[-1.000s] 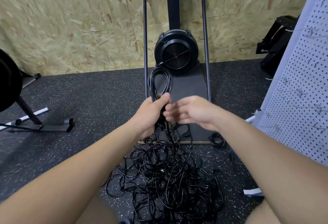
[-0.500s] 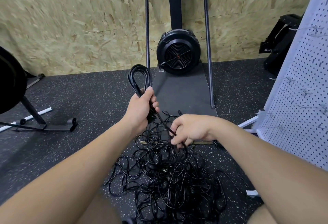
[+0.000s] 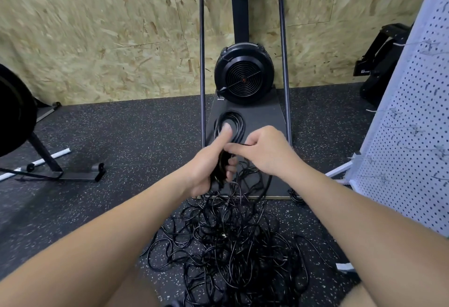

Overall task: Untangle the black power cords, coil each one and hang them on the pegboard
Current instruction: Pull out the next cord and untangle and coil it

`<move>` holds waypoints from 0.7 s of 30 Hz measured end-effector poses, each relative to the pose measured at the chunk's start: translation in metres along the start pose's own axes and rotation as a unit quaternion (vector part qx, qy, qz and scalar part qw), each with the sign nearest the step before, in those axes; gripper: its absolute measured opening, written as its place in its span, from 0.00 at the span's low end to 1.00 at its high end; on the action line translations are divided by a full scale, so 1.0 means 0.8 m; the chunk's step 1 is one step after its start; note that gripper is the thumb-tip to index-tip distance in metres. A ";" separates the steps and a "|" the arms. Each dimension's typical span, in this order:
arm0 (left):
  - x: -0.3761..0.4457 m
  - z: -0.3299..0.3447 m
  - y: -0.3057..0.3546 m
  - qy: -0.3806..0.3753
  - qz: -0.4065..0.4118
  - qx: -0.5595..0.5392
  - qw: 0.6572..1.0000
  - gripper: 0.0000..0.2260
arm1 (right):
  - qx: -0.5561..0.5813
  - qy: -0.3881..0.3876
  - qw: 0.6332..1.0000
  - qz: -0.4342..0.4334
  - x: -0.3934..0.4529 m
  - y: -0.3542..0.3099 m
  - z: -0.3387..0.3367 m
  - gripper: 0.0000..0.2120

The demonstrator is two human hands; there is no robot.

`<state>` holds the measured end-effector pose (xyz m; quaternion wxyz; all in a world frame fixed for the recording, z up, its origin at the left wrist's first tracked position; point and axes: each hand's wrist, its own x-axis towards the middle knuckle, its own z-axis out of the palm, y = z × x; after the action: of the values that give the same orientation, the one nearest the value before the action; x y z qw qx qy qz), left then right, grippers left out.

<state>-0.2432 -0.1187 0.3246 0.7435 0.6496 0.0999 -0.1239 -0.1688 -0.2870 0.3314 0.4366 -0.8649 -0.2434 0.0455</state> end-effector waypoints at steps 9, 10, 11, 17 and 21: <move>0.008 -0.019 -0.006 -0.067 0.030 -0.030 0.997 0.07 | 0.195 -0.127 0.964 0.125 0.008 0.024 -0.021 0.23; 0.009 -0.018 -0.005 -0.045 0.037 -0.045 0.997 0.07 | 0.179 -0.146 0.963 0.136 0.009 0.032 -0.021 0.23; 0.010 -0.019 -0.004 -0.025 0.047 -0.060 0.997 0.08 | 0.159 -0.148 0.965 0.146 0.010 0.038 -0.020 0.22; 0.016 -0.033 -0.004 0.053 0.069 -0.019 0.996 0.12 | 0.115 0.020 0.989 0.094 0.010 0.035 -0.019 0.14; 0.020 -0.039 -0.011 0.057 0.080 0.052 0.994 0.11 | 0.142 0.030 0.989 -0.006 0.004 0.006 -0.021 0.14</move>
<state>-0.2303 -0.0897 0.3071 0.7096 0.6989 0.0832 -0.0321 -0.1592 -0.3004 0.3389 0.5625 -0.7937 -0.2261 0.0507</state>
